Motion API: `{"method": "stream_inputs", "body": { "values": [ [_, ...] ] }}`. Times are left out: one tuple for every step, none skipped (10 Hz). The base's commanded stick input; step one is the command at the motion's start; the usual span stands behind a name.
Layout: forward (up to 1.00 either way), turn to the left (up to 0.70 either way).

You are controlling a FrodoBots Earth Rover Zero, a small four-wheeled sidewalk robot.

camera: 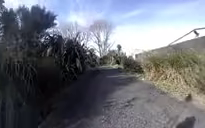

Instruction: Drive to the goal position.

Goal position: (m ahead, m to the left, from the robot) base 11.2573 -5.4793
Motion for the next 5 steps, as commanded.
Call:
{"method": "stream_inputs", "body": {
  "values": [
    [0.45,-0.27],
    [0.45,-0.27],
    [0.45,-0.27],
    [0.45,-0.27],
    [0.45,-0.27]
  ]
}}
